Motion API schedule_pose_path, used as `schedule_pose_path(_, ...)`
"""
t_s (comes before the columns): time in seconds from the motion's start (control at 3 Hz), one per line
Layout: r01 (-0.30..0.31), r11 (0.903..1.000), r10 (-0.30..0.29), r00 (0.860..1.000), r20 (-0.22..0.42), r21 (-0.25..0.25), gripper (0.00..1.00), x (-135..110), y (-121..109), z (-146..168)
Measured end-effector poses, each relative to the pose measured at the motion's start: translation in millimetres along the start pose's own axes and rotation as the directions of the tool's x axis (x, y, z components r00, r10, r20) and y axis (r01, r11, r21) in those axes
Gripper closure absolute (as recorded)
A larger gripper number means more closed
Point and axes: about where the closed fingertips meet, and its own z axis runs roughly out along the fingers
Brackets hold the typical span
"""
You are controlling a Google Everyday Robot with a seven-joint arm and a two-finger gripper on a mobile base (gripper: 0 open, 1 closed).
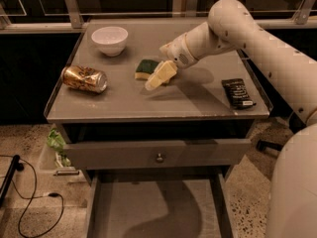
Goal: Place sponge into middle drawer
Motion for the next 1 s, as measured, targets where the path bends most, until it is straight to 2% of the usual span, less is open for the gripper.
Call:
schedule_pose_path(0.33, 0.000, 1.0000, 0.000, 1.000, 0.000, 0.000, 0.00, -0.1, 0.0, 0.2)
schedule_pose_path(0.67, 0.000, 1.0000, 0.000, 1.000, 0.000, 0.000, 0.19, -0.1, 0.1, 0.2)
schedule_pose_path(1.0, 0.000, 1.0000, 0.000, 1.000, 0.000, 0.000, 0.42, -0.1, 0.1, 0.2)
